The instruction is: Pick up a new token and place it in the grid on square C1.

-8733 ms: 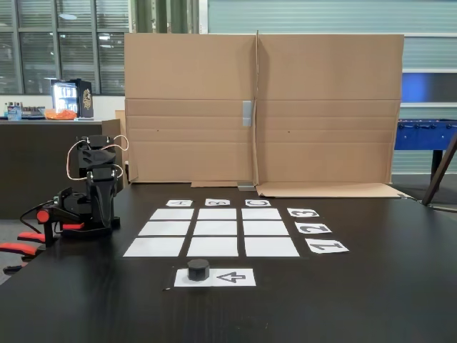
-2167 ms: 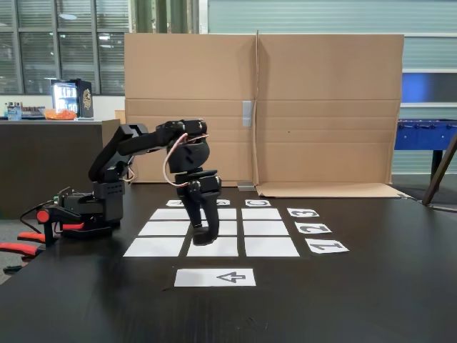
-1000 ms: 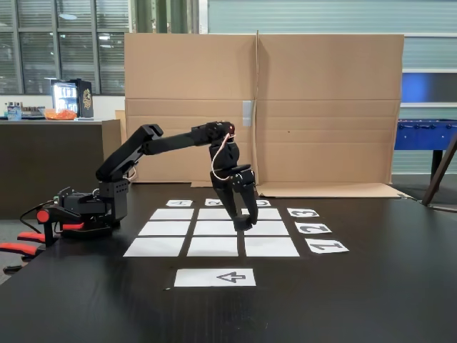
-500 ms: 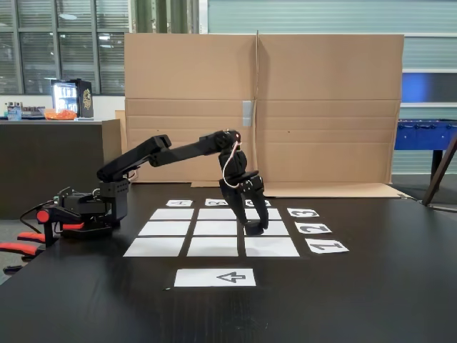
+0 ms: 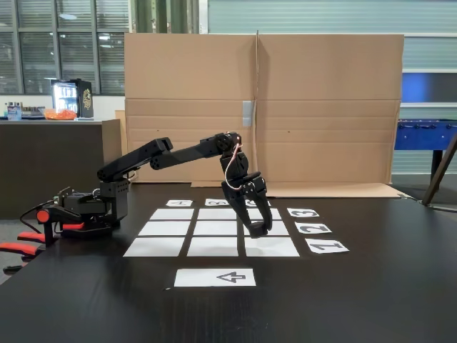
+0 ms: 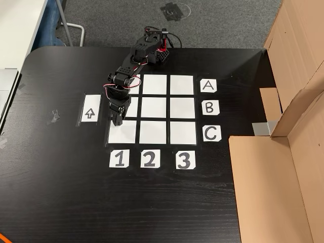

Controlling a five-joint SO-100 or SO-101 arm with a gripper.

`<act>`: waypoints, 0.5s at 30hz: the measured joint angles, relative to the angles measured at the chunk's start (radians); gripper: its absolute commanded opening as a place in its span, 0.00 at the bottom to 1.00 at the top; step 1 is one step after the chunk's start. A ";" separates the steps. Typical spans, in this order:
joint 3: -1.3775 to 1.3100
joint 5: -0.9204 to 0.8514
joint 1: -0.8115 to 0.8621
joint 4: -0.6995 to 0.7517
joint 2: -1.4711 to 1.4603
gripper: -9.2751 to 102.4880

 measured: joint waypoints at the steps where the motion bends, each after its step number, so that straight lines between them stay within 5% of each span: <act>1: 0.000 0.000 0.000 0.000 0.000 0.27; 15: -0.003 0.000 -0.012 0.000 -0.031 0.38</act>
